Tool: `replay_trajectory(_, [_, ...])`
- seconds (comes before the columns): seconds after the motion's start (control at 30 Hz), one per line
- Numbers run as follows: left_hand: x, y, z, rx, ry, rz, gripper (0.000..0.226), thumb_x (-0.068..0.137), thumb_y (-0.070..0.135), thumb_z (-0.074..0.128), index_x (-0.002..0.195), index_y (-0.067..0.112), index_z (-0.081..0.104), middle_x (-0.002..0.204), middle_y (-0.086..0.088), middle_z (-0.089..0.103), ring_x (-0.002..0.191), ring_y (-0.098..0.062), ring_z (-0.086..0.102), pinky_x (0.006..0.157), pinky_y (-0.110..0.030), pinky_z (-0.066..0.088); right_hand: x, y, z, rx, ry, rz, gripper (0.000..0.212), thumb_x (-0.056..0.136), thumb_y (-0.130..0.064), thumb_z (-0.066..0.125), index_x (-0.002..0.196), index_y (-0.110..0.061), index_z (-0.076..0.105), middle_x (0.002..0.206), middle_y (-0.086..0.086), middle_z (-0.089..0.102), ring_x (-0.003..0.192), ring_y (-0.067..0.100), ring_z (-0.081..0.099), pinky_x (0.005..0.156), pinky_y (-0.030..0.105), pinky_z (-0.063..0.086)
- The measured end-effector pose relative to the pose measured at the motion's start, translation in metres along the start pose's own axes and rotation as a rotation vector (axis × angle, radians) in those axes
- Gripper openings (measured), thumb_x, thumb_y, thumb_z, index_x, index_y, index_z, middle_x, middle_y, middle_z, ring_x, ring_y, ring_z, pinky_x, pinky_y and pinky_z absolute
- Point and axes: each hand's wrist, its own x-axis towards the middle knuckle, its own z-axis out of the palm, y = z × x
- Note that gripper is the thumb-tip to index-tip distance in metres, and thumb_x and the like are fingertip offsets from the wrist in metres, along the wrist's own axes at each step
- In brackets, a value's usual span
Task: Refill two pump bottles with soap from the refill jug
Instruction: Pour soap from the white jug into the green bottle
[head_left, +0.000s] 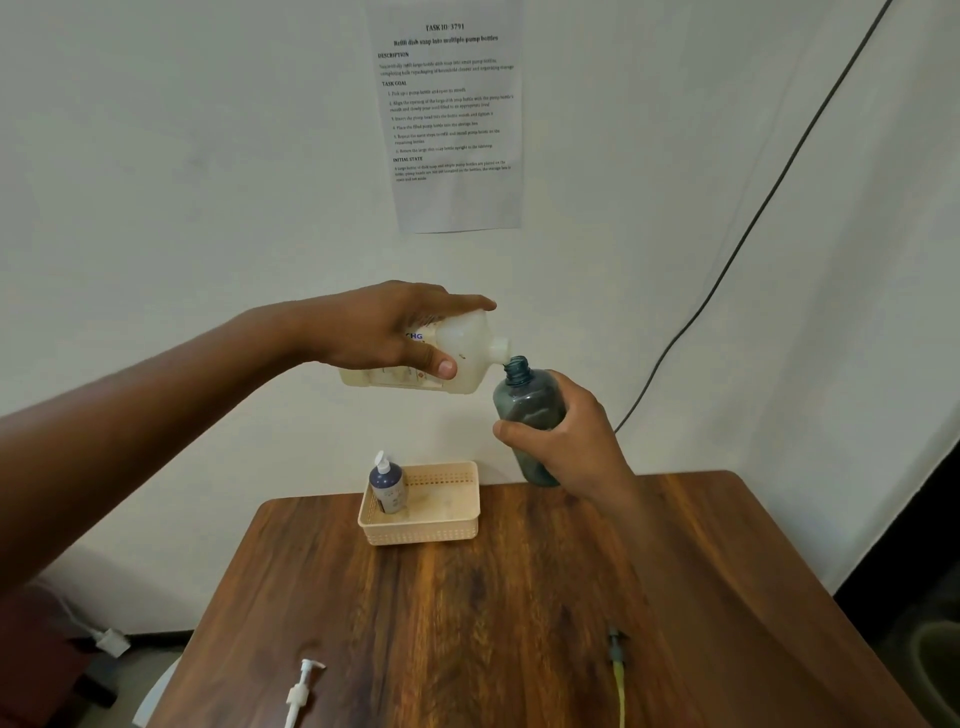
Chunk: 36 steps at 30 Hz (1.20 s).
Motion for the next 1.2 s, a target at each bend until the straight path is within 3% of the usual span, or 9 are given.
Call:
replay_trajectory(0.23, [0.005,0.006,-0.006,0.040,-0.019,0.006,0.086,0.083,0.058,0.064,0.160,0.038,0.031,0.130,0.007,0.054,0.115,-0.017,0.054,0.095,-0.025,0.046,-0.001,-0.001,-0.001,-0.007,0.010,-0.008,0.065,0.078,-0.039,0.085,0.131,-0.040,0.049,0.120,-0.018,0.058,0.101,0.001,0.059,0.069,0.007,0.046])
replay_trajectory(0.43, [0.009,0.007,-0.011,0.050,-0.025,0.020,0.085,0.083,0.059,0.065,0.159,0.039,0.031,0.126,0.010,0.052,0.111,-0.015,0.053,0.086,-0.017,0.042,0.000,-0.002,-0.004,-0.006,0.021,-0.021,0.068,0.078,-0.038,0.085,0.136,-0.034,0.051,0.127,-0.012,0.060,0.104,0.003,0.059,0.075,0.012,0.047])
replay_trajectory(0.63, [0.011,0.010,-0.015,0.074,-0.031,0.035,0.086,0.083,0.061,0.064,0.159,0.039,0.031,0.127,0.007,0.054,0.113,-0.016,0.055,0.090,-0.020,0.044,0.000,-0.004,-0.006,0.012,0.021,-0.022,0.070,0.078,-0.039,0.085,0.138,-0.034,0.049,0.129,-0.011,0.059,0.105,0.006,0.059,0.075,0.012,0.048])
replay_trajectory(0.87, [0.012,0.014,-0.016,0.078,-0.034,0.036,0.085,0.084,0.057,0.066,0.159,0.038,0.032,0.130,0.004,0.055,0.113,-0.017,0.055,0.088,-0.018,0.044,-0.003,-0.005,-0.008,0.018,0.027,-0.023,0.068,0.078,-0.040,0.085,0.134,-0.039,0.048,0.122,-0.019,0.058,0.102,0.001,0.058,0.070,0.007,0.045])
replay_trajectory(0.93, [0.012,0.015,-0.016,0.076,-0.040,0.037,0.085,0.084,0.057,0.067,0.159,0.039,0.032,0.129,0.005,0.055,0.113,-0.017,0.055,0.089,-0.020,0.044,-0.005,-0.006,-0.007,0.020,0.029,-0.018,0.065,0.077,-0.041,0.085,0.129,-0.043,0.046,0.113,-0.028,0.055,0.098,-0.001,0.058,0.063,0.003,0.044])
replay_trajectory(1.07, [0.012,0.015,-0.018,0.078,-0.066,0.040,0.085,0.084,0.058,0.068,0.159,0.041,0.031,0.128,0.006,0.055,0.114,-0.018,0.055,0.094,-0.027,0.046,-0.006,-0.006,-0.008,0.018,0.036,-0.021,0.064,0.077,-0.041,0.085,0.127,-0.045,0.045,0.109,-0.032,0.053,0.098,-0.001,0.058,0.065,0.004,0.043])
replay_trajectory(1.2, [0.014,0.018,-0.021,0.104,-0.069,0.046,0.087,0.083,0.062,0.069,0.158,0.041,0.031,0.124,0.013,0.052,0.110,-0.012,0.054,0.088,-0.018,0.043,-0.007,-0.007,-0.009,0.027,0.039,-0.025,0.065,0.077,-0.041,0.085,0.127,-0.046,0.044,0.108,-0.037,0.050,0.097,-0.001,0.058,0.060,0.000,0.043])
